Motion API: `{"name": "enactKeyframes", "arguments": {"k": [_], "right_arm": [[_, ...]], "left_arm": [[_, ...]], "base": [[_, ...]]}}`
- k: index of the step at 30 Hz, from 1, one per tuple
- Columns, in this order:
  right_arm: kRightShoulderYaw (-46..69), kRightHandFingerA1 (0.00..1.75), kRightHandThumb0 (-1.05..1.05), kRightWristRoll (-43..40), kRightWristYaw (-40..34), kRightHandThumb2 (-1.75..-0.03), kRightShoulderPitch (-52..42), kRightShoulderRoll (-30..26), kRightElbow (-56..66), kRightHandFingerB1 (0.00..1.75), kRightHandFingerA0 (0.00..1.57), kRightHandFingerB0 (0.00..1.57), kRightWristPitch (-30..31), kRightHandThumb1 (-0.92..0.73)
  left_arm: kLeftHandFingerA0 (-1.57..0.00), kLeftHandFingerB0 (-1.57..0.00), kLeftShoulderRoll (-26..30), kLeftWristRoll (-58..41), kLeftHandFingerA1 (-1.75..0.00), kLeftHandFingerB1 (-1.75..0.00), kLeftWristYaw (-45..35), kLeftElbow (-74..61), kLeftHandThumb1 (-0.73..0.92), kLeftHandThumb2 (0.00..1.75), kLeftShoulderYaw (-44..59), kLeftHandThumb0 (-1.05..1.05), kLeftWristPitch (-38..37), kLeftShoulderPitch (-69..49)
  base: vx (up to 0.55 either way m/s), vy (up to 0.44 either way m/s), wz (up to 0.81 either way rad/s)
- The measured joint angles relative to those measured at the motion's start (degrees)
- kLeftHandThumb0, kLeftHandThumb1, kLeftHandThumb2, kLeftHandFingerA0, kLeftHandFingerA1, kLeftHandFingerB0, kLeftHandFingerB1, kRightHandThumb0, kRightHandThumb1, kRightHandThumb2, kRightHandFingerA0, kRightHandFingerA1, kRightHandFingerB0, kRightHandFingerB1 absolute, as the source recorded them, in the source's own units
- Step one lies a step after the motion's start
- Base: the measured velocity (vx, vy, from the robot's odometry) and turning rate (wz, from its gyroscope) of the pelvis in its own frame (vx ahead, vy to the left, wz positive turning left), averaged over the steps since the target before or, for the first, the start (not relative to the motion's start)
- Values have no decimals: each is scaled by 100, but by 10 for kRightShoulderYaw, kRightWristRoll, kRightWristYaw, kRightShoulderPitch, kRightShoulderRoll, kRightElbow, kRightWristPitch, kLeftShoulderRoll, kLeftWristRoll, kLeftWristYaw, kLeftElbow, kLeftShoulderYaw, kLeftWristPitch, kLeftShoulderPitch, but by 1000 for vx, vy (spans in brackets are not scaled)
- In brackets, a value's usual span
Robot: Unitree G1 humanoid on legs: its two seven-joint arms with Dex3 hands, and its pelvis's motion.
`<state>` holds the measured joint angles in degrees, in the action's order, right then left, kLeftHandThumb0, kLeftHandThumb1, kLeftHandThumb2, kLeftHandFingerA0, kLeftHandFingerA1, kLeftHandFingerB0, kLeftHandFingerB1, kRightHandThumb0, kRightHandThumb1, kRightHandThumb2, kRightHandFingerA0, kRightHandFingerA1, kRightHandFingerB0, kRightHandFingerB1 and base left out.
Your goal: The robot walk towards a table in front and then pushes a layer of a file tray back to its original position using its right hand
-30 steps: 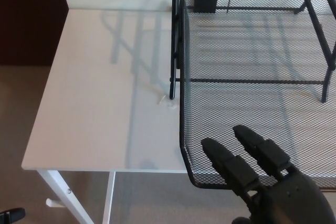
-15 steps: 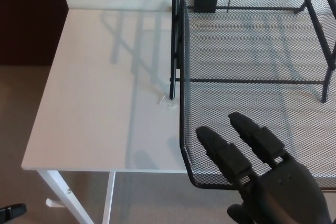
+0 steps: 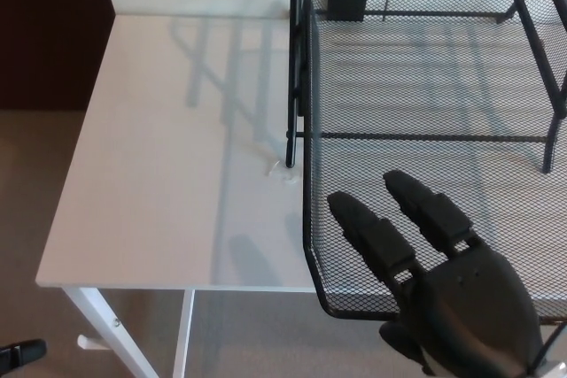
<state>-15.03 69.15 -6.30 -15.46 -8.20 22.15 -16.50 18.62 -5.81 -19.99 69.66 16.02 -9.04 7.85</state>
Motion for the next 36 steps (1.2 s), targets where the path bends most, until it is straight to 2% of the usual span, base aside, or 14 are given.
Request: {"name": "enactKeyframes", "arguments": {"k": [15, 18, 25, 36], "right_arm": [[-12, 7, -25, -3, 10, -67, 61, -24, -22, 16, 0, 1, 44, -37], [-12, 13, -26, -7, 13, -67, 73, -28, -25, 23, 0, 1, 50, -35], [-17, 17, -26, -16, 20, -68, 106, -29, -40, 24, 0, 2, 67, -37], [-25, 12, -25, -29, 30, -67, 158, -23, -85, 23, 0, 1, 101, -36]], "left_arm": [[-68, -35, 0, 0, -82, -66, 0, 0, 21, 92, -1, 10, 0, 2], [-72, -37, 0, 0, -85, -67, -1, 0, 20, 92, -1, 13, 0, 3], [-69, -33, 0, 0, -82, -64, -1, -1, 22, 93, -1, 11, 0, 5], [-70, -36, 0, 0, -82, -66, 0, -4, 22, 94, -4, 12, 1, 6]], "base": [[0, 0, 0], [0, 0, 0], [0, 0, 0], [0, 0, 0]]}}
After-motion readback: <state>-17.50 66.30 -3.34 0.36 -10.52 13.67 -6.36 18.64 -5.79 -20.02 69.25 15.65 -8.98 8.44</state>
